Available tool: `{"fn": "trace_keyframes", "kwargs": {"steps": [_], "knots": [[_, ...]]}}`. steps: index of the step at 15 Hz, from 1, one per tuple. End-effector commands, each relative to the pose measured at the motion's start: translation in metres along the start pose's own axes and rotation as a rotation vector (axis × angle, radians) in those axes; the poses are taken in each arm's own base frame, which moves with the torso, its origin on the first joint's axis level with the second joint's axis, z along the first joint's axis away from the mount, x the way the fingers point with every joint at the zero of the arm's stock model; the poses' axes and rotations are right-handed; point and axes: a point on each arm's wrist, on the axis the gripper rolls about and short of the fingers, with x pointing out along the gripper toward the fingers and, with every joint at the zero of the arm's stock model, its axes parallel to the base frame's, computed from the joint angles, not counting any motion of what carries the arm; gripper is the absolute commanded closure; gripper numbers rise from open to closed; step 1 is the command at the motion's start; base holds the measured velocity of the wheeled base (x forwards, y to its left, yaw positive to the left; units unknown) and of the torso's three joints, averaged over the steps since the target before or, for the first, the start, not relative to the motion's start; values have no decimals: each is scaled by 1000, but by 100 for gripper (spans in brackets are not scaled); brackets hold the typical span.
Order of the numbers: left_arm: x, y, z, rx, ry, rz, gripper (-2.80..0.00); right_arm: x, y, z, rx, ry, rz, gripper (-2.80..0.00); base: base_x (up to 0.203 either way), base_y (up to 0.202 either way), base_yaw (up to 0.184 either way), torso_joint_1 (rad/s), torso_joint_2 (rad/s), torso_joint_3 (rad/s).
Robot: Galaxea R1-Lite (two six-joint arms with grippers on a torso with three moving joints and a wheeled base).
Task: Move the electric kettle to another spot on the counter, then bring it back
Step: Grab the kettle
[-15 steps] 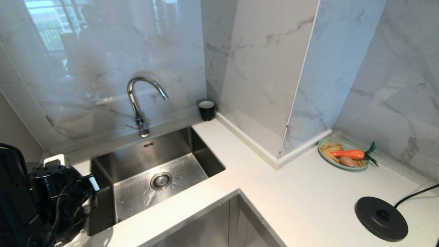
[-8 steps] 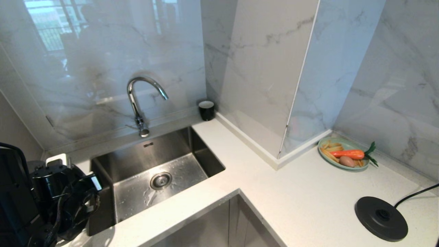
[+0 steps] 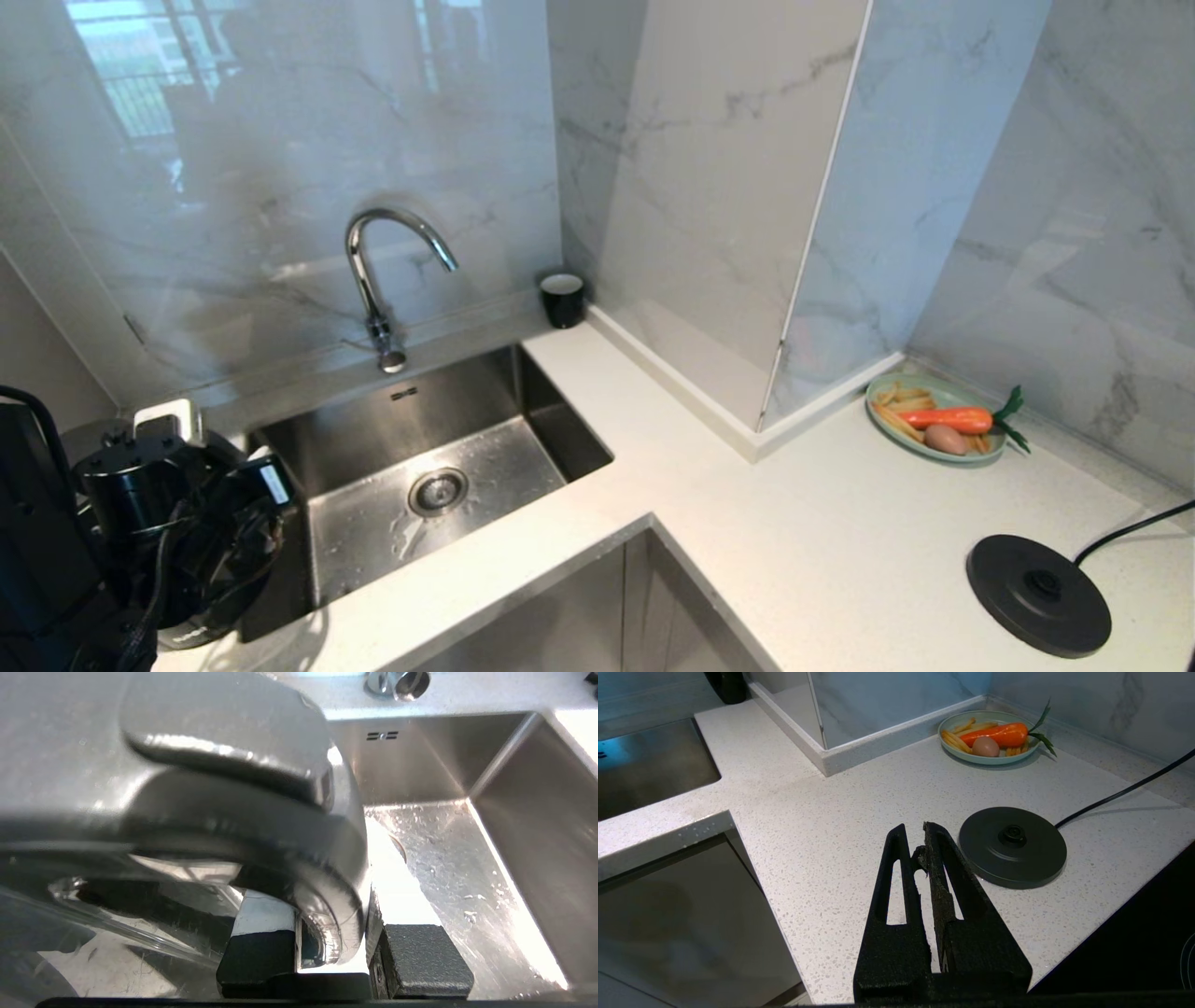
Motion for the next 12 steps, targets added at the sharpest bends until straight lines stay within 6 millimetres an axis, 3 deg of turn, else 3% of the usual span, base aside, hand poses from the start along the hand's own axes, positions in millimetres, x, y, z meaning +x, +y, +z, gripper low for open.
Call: {"fn": "trace_keyframes", "kwargs": {"steps": [1, 9, 12], "knots": [[-2, -3, 5, -3, -27, -10, 0, 0, 0, 0, 0, 0, 0, 0, 0, 0, 0, 0, 0, 0], [0, -23, 16, 58, -88, -78, 0, 0, 0, 0, 0, 0, 0, 0, 0, 0, 0, 0, 0, 0], [-6, -39, 15, 104, -86, -179, 0, 0, 0, 0, 0, 0, 0, 0, 0, 0, 0, 0, 0, 0]]}}
